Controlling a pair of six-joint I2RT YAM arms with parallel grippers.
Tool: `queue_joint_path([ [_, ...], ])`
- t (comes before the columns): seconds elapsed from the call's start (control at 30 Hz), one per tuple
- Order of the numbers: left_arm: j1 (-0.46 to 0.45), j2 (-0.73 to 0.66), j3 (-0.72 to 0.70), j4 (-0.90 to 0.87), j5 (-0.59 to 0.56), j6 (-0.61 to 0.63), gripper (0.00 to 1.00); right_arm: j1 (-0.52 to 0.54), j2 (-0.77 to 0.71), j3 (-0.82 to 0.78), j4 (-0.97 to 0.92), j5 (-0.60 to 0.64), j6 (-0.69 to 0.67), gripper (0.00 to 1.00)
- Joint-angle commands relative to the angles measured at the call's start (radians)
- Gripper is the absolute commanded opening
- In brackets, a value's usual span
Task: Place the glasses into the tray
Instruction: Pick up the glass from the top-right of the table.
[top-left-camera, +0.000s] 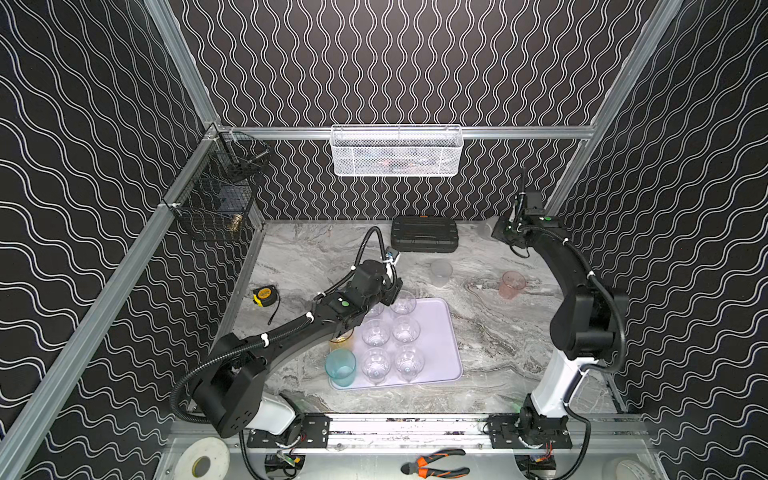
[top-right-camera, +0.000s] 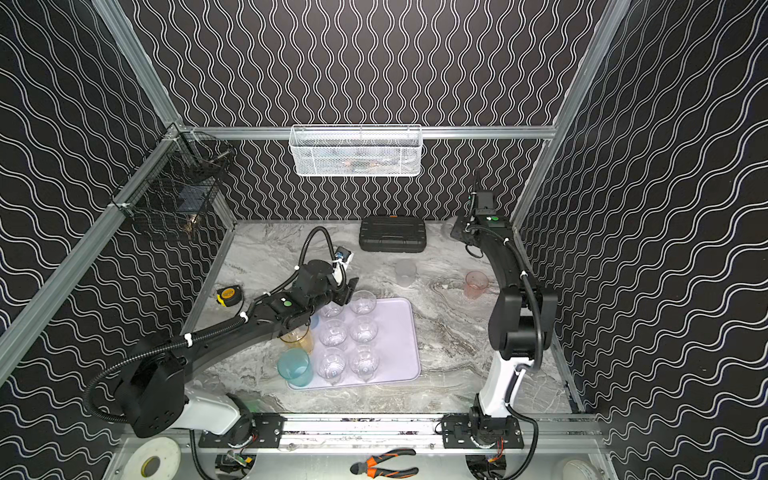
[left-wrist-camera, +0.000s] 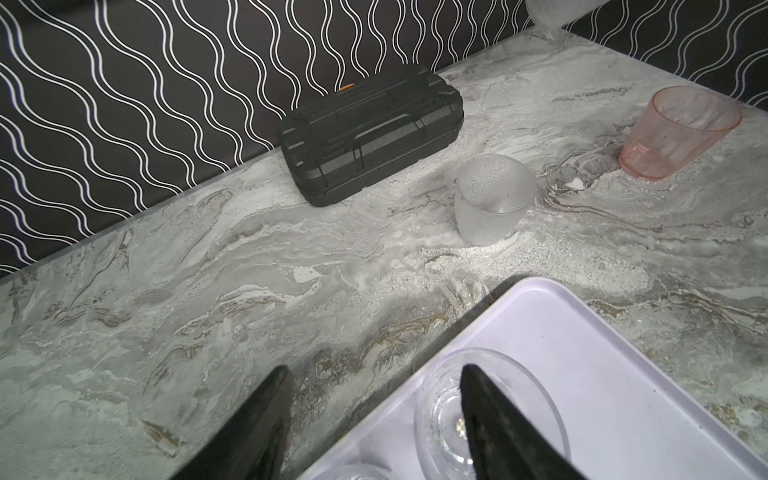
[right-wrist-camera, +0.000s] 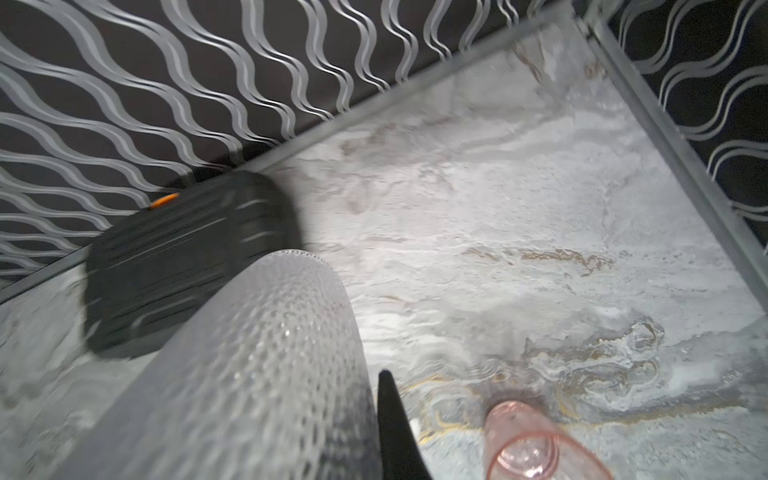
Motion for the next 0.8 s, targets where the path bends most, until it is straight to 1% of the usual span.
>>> queue_joint_path([
  [0.0,0.001,-0.025,0.023,0.014,-0.019,0.007,0.68,0.055,-0.059,-0.015,-0.04,0.043,-0.029,0.0],
  [0.23,0.001,-0.098,0.07,-0.052,-0.041,0.001,0.68,0.235,-0.149,-0.024,-0.121,0.074,-0.106,0.0],
  [0.37,0.0,-0.143,0.071,-0.09,-0.049,-0.007,0.68,0.307,-0.186,-0.069,-0.172,0.052,-0.163,0.0],
  [0.53,0.001,-0.19,0.039,-0.111,-0.039,-0.044,0.68,0.362,-0.216,-0.176,-0.25,0.034,-0.212,0.0],
  [0.77,-0.003,-0.205,-0.009,-0.128,0.0,-0.108,0.67,0.383,-0.276,-0.349,-0.268,0.052,-0.246,0.0],
])
